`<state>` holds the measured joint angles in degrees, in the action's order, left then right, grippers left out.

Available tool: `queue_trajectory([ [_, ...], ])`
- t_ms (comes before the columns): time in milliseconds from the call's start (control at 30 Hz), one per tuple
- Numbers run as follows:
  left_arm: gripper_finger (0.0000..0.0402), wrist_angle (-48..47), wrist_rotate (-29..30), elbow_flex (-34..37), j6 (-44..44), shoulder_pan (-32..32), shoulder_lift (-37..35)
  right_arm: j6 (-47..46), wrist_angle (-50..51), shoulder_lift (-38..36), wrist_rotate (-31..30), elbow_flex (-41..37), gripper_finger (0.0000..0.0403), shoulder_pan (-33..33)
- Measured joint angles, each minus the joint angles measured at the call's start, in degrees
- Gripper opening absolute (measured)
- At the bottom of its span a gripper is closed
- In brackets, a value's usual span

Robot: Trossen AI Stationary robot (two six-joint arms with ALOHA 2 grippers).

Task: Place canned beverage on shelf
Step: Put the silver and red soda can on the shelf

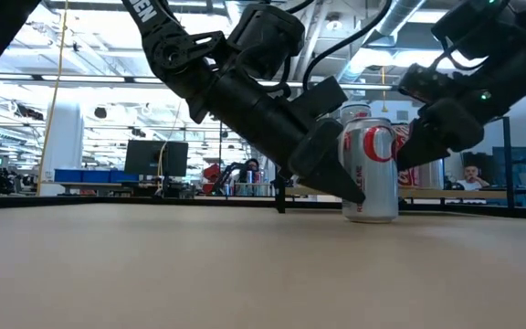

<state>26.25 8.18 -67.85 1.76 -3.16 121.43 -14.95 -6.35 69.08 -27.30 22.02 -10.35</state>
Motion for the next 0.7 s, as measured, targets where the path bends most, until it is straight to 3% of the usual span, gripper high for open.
queue_trajectory([
  [333, 0.0, -3.3, 1.7, 0.0, 0.6, 0.4, -0.5, -5.2, 4.5, 0.0, 2.8, 0.0, 0.0017, -5.0],
  [700, 0.0, -12.3, 4.7, 0.0, 2.8, 0.1, -7.2, -9.9, 10.2, 0.0, 5.7, 0.3, 0.0017, -8.0],
])
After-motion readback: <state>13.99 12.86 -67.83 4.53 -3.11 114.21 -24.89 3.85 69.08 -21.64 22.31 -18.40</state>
